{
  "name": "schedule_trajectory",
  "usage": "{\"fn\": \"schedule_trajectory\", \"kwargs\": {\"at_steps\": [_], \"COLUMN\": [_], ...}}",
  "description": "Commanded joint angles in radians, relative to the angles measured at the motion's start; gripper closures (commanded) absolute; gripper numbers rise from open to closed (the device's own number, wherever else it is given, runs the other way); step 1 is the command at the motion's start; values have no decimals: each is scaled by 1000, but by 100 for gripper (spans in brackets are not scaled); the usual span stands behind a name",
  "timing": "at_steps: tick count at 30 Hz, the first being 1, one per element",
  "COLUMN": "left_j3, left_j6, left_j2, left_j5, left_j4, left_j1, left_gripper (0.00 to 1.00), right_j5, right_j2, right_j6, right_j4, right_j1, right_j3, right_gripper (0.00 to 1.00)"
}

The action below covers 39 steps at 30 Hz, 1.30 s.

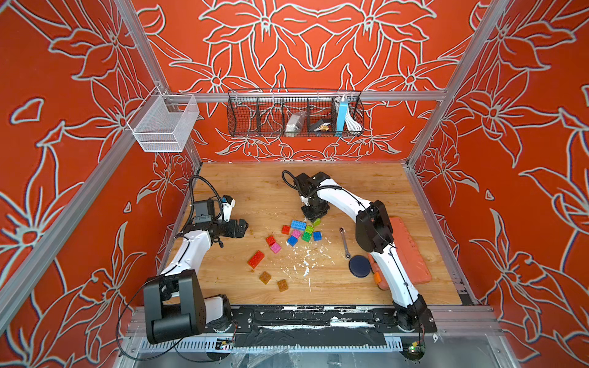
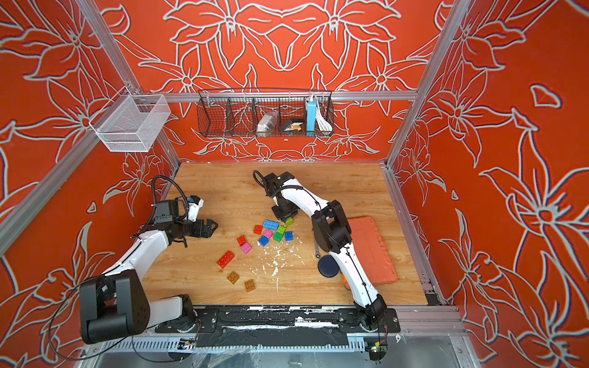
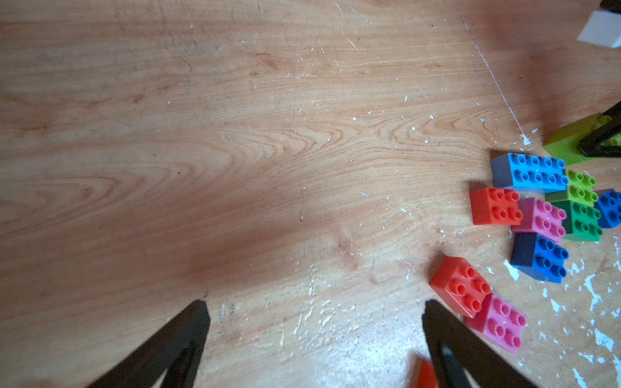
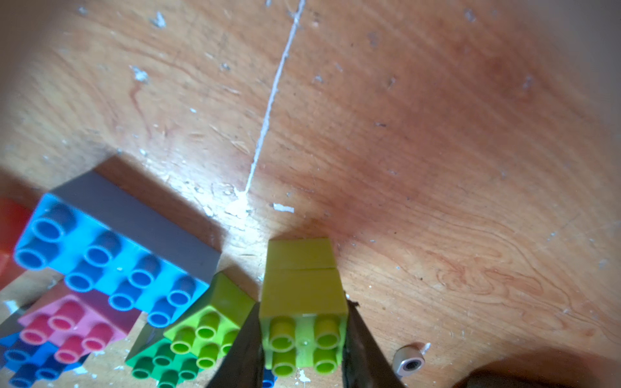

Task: Assemble the letter h with lego
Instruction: Assemble the lego brick with the lego brick.

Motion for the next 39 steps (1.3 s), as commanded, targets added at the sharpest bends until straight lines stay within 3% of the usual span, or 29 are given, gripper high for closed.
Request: {"fn": "schedule_trajectory", "kwargs": {"at_steps": [1,9,12,20,25,39], "left_j3": [-6,-3,-2,-13,-5,-15], "left_j6": [19,16,14,17,16,21], "left_j2": [-21,-15,-22,-37,-35,-37], "left_j5": [6,3,17,-8,12,4], "left_j4": [-24,-24,-39,-30,-43,-32], "left_j1": [3,3,2,4,3,3], "left_gripper": [0,0,0,0,0,0], "right_j5": [-48,18,44,67,61,72], "right_j2": [71,48,28,-143,-174,-243], "right_j6": [-33,2,1,1,-4,-69], "right_j4": [-1,97,78,83,148,138], "right_j1": [-23,-27,-29,-52,-83,-90], "right_j3": [-74,-221,-208,-210,-308,-296], "right_gripper": [79,81,81,76,75,47]}}
